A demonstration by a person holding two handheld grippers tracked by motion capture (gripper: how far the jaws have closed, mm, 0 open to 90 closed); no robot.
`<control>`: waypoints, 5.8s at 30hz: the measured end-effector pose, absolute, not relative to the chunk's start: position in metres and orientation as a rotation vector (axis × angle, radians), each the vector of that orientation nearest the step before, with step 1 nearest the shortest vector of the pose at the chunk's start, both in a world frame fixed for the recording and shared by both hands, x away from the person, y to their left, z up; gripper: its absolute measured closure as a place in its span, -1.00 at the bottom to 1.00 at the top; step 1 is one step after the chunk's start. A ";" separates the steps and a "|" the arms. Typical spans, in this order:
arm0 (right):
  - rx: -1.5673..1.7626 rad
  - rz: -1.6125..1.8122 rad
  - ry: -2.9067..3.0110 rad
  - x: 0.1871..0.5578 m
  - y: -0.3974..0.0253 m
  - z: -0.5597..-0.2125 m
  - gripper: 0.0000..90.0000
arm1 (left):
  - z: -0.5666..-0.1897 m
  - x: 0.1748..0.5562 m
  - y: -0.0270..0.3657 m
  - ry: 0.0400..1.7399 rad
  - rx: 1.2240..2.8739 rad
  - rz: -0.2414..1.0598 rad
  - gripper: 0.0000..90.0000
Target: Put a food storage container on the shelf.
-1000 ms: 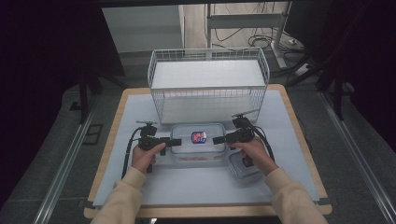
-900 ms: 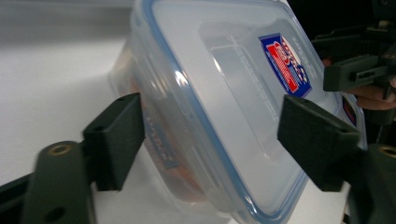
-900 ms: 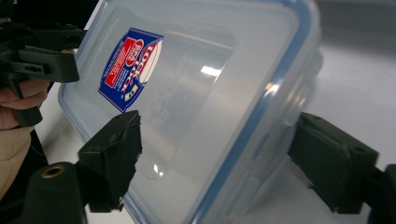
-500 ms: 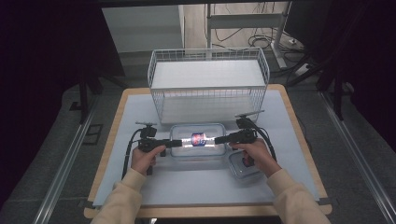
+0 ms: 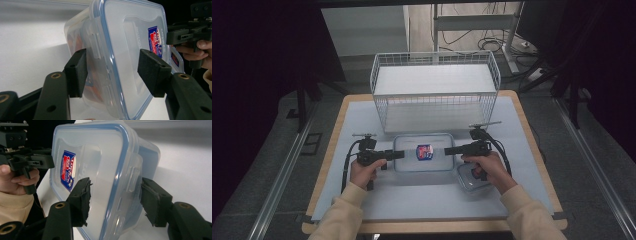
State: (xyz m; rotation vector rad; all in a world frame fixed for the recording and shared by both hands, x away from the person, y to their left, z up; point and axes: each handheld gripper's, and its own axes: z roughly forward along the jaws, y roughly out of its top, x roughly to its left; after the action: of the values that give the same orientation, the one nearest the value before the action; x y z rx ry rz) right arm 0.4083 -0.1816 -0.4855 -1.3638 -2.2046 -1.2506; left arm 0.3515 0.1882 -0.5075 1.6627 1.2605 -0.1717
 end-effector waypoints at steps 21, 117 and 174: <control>-1.346 -1.347 -2.197 0.400 -0.181 -0.480 0.04 | -0.494 0.342 0.193 1.216 1.635 -0.072 0.05; -1.163 -1.793 -2.394 0.429 -0.207 -0.287 0.11 | -0.316 0.399 0.177 0.910 1.584 0.151 0.07; -1.456 -1.675 -2.213 0.547 -0.203 -0.295 0.01 | -0.321 0.518 0.166 1.123 1.533 0.048 -0.07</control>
State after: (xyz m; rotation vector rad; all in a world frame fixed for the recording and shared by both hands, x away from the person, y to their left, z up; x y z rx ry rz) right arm 0.5467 -0.2034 -0.2947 -1.4561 -2.2125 -1.6753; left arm 0.5181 0.1658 -0.3213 1.5326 1.1233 0.0481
